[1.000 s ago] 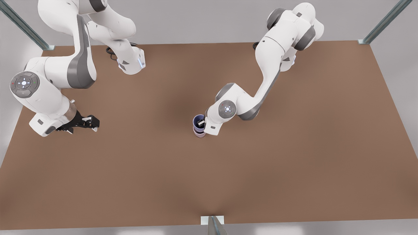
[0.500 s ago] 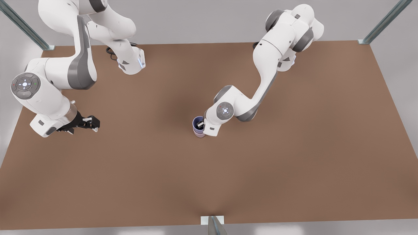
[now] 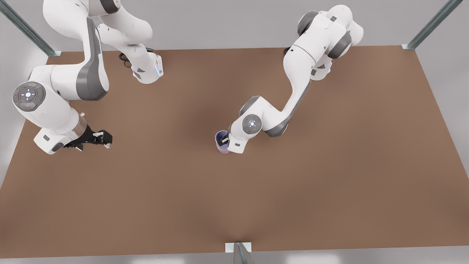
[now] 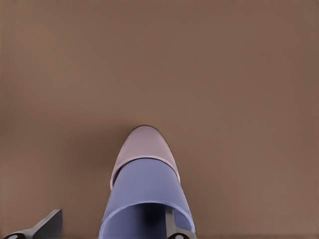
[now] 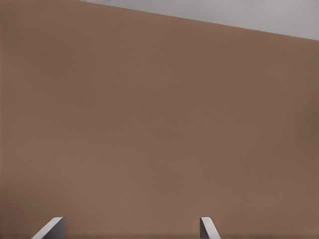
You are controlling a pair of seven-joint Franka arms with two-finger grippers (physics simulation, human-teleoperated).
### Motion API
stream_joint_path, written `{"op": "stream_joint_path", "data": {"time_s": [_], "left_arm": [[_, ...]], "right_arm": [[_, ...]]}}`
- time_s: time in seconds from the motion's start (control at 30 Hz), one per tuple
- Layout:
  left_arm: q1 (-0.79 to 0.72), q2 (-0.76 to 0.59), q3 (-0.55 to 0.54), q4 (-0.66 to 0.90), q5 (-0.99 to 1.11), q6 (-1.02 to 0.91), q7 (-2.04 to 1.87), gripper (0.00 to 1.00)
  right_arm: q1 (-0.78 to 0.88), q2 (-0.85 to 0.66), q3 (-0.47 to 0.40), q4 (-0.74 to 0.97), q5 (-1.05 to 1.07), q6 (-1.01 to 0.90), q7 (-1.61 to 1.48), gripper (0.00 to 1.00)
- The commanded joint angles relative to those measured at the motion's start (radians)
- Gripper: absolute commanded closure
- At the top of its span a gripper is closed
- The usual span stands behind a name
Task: Stack the cups, with the pink cup at the bottom and the purple cup at the top
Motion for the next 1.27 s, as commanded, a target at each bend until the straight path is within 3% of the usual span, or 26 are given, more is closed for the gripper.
{"op": "stream_joint_path", "data": {"time_s": [0.0, 0.4, 0.43, 0.47, 0.5, 0.57, 0.6, 0.63, 0.7, 0.73, 1.23], "left_arm": [[0.0, -0.003, 0.0, 0.001, 0.002, -0.004, -0.005, 0.0], [0.012, -0.048, 0.012, 0.007, 0.004, -0.032, -0.004, 0.0], [0.03, -0.086, 0.055, 0.034, 0.005, -0.153, -0.001, 0.0], [0.041, -0.111, 0.15, 0.175, 0.031, -0.383, 0.01, 0.0], [0.11, -0.175, 0.211, 0.243, 0.031, -0.487, 0.03, 0.0], [0.351, -0.295, 0.219, 0.243, 0.077, -0.521, 0.42, 0.0], [0.363, -0.293, 0.244, 0.241, 0.203, -0.567, 0.767, 0.0], [0.366, -0.296, 0.248, 0.226, 0.289, -0.624, 1.051, 0.0], [0.383, -0.518, 0.25, -0.093, 0.29, -0.535, 1.122, 0.0], [0.394, -0.566, 0.25, -0.154, 0.289, -0.521, 1.116, 0.0], [0.403, -0.496, 0.25, -0.13, 0.28, -0.54, 1.117, 0.0]], "right_arm": [[0.0, -0.001, 0.0, 0.001, 0.001, 0.0, -0.001, 0.0], [0.0, 0.005, 0.0, 0.008, 0.001, 0.0, 0.0, 0.0], [0.0, 0.005, 0.0, 0.008, 0.001, 0.0, 0.0, 0.0], [0.0, 0.007, 0.0, 0.008, 0.001, 0.0, 0.0, 0.0], [0.0, 0.007, 0.0, 0.008, 0.001, 0.0, 0.0, 0.0], [0.0, 0.005, 0.0, 0.008, 0.001, 0.0, 0.0, 0.0], [0.0, 0.007, 0.0, 0.008, 0.001, 0.0, 0.0, 0.0], [0.0, 0.007, 0.0, 0.008, 0.001, 0.0, 0.0, 0.0], [0.0, 0.005, 0.0, 0.008, 0.001, 0.0, 0.0, 0.0], [0.0, 0.005, 0.0, 0.008, 0.001, 0.0, 0.0, 0.0], [0.0, 0.013, 0.0, 0.012, 0.001, 0.002, 0.0, 0.0]]}}
